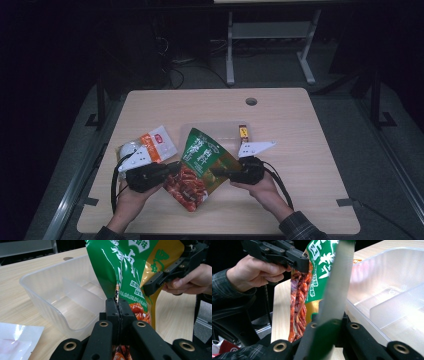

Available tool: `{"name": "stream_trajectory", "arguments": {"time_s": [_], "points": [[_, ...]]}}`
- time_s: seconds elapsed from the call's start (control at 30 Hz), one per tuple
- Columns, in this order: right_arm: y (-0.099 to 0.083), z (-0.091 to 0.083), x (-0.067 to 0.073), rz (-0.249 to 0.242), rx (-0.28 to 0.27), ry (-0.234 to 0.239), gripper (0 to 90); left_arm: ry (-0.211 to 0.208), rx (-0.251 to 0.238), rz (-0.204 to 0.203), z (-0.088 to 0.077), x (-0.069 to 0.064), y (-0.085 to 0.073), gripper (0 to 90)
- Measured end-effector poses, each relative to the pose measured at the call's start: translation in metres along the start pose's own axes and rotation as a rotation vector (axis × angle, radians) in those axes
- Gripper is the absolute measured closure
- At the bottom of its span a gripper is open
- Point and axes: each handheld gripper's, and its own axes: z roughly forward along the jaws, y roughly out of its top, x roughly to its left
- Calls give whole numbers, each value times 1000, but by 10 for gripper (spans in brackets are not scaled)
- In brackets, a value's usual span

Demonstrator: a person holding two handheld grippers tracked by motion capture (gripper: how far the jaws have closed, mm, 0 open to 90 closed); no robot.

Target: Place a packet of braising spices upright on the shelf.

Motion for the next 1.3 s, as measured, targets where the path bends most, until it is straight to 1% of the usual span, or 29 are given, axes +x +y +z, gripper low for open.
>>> {"name": "stream_trajectory", "arguments": {"time_s": [0.07,0.1,0.13,0.17,0.27,0.33,0.4,0.43,0.5,0.53,0.6,0.63,0.7,0.73,0.77,0.83,0.87,0.93,0.97,1.0,1.03,1.1,1.17,1.2,1.3], "points": [[2,-2,1,-1,1,12,891,-5,-6,1,-1,-1,-1,885],[4,-4,1,-5,4,14,893,-4,0,4,-1,-1,-2,879],[6,-5,1,-20,11,15,894,-2,8,15,-1,-1,-3,874],[8,-7,2,-21,14,17,895,-3,12,17,-1,-1,-5,868],[13,-11,4,-54,33,27,896,-5,30,20,-1,-1,-8,848],[14,-13,4,-68,48,34,898,-6,31,13,0,0,-9,832],[16,-15,4,-79,55,41,898,3,38,16,-1,2,-10,803],[16,-16,4,-84,60,45,898,-6,39,4,-1,4,-11,798],[17,-18,5,-85,55,49,898,4,66,9,0,5,-13,692],[18,-19,6,-82,52,52,898,3,76,12,1,5,-15,654],[21,-22,7,-98,51,54,898,4,91,24,2,5,-16,598],[22,-23,7,-104,52,53,898,8,89,31,2,3,-17,576],[23,-25,7,-98,44,55,898,10,96,33,1,2,-17,538],[24,-26,7,-86,34,61,898,10,97,49,0,2,-17,525],[25,-28,6,-84,28,62,898,14,95,51,-1,1,-17,512],[27,-30,6,-83,21,55,898,15,95,49,-4,-1,-18,483],[28,-32,6,-84,15,55,898,13,102,60,-6,-1,-18,462],[33,-38,7,-82,0,48,898,15,109,50,-8,-1,-21,426],[35,-40,7,-90,-13,47,898,16,105,41,-8,-1,-23,415],[37,-41,7,-86,-17,43,898,14,115,34,-9,-1,-25,402],[39,-44,7,-85,-21,36,898,13,134,40,-9,-1,-28,385],[44,-48,7,-84,-36,21,898,6,145,27,-9,-2,-32,350],[49,-52,7,-86,-47,-1,898,9,171,41,-9,-2,-35,313],[52,-53,7,-81,-53,-13,898,7,181,27,-8,-3,-37,294],[60,-59,4,-74,-68,-54,898,6,201,34,-5,-4,-40,237]]}}
